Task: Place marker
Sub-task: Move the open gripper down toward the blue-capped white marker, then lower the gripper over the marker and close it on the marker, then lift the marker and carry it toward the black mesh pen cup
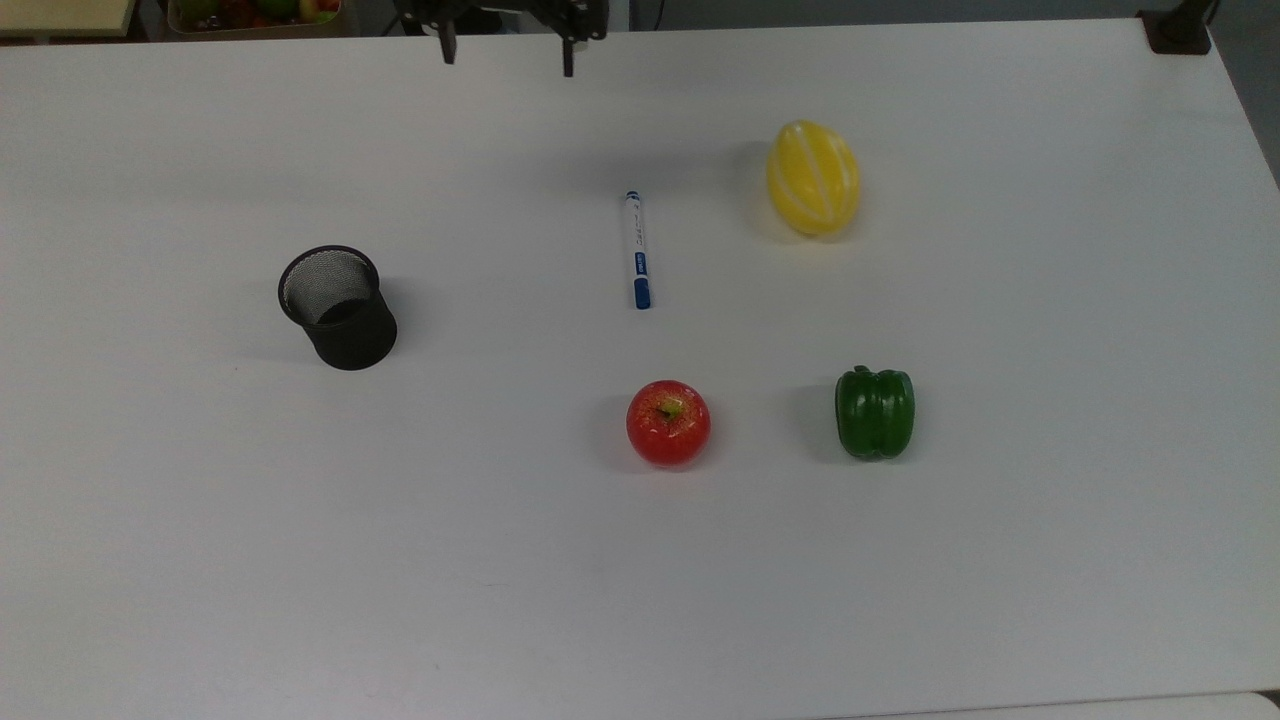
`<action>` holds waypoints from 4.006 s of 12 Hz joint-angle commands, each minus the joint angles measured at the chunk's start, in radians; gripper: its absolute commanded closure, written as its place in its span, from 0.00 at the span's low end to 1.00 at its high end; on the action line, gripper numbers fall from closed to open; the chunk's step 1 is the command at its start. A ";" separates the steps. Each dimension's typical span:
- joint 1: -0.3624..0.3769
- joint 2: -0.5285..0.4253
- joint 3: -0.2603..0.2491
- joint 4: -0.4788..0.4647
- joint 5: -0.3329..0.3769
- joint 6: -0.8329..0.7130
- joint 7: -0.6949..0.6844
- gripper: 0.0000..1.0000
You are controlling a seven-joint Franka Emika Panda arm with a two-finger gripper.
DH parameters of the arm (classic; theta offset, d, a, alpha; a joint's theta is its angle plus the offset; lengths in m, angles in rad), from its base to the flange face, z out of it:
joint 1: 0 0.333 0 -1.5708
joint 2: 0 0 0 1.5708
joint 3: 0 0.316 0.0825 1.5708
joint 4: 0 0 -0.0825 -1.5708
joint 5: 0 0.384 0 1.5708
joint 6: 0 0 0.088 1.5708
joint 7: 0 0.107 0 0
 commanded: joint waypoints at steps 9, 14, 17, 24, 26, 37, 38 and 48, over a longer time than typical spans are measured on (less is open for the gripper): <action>0.023 0.032 0.160 -0.037 -0.008 0.033 0.035 0.00; 0.015 0.088 0.160 -0.178 -0.005 0.228 0.054 0.00; 0.008 0.174 0.154 -0.198 -0.028 0.332 0.106 0.00; 0.008 0.314 0.151 -0.206 -0.124 0.421 0.156 0.00; 0.011 0.340 0.151 -0.204 -0.146 0.426 0.172 0.02; 0.017 0.366 0.151 -0.203 -0.166 0.458 0.192 0.80; 0.018 0.365 0.151 -0.203 -0.166 0.457 0.202 0.84; 0.017 0.250 0.157 -0.120 -0.144 0.241 0.212 0.92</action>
